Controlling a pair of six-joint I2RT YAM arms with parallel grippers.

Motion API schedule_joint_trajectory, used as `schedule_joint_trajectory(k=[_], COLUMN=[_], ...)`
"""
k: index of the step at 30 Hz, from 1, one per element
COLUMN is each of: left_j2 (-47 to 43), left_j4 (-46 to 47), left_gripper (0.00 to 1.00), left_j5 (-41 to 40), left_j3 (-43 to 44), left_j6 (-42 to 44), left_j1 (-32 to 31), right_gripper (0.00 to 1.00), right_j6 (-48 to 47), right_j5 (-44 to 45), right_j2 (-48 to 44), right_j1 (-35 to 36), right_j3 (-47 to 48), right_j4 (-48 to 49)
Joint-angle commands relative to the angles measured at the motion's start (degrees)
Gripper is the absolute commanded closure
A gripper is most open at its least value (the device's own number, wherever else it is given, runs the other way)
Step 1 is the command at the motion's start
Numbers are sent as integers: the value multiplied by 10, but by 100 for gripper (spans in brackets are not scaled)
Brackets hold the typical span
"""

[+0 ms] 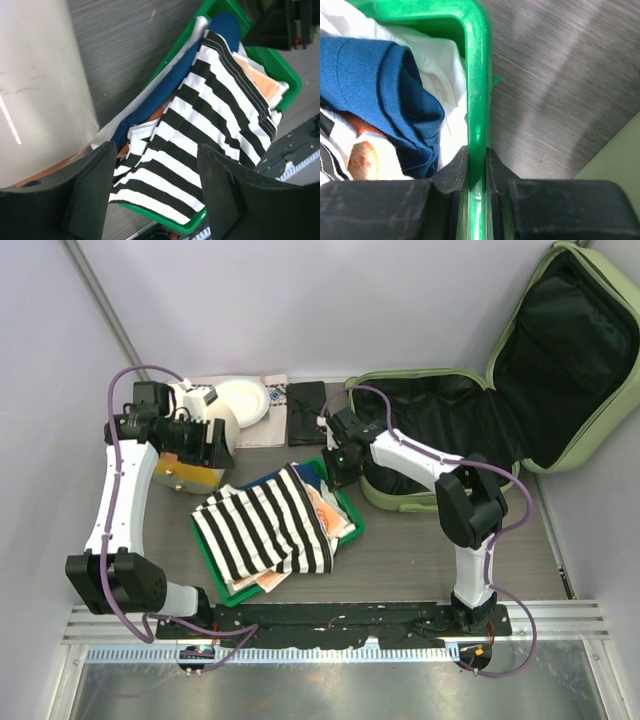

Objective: Open, take out, and arrange the luggage

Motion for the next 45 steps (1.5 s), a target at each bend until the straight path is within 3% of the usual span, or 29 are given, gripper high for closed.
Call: schedule_joint_trajectory(k=[1,6,7,12,18,22,25,29,38,41,45], left_j2=[-49,-74,-76,-84,-60,-70,-60,-26,0,7,-1], left_j4=[30,-16,-19,-8,-16,44,88,116,191,174,109], left_gripper=[37,49,55,68,86,90,91,92,91,86,61], left_j5=[-42,-96,-103,-156,-176,-155,-138,-113,-105,-82,-15], left_j3=[0,1,-5,-24,-30,-77,-91,-81,-85,-66,-15], left_j6=[15,52,52,50,66,67,51,29,-4,-10,-8], left_j1=[9,13,15,26,30,31,31,31,12,4,3], right_gripper=[99,99,99,99,98,78,64,57,53,52,49], right_j6=[119,161,176,224,220,234,225,209,179,176,186], right_j5=[15,7,6,21,-15,-71,-103,-158,-197,-205,-211], right_j2=[-66,-97,-102,-112,-116,-128,-154,-176,-114,-104,-94], right_j1=[0,0,0,4,28,32,31,40,68,74,88], right_j3=[-24,-86,-91,-112,-140,-183,-210,-248,-206,-191,-183], right_j4=[59,105,111,141,157,189,204,250,241,241,256])
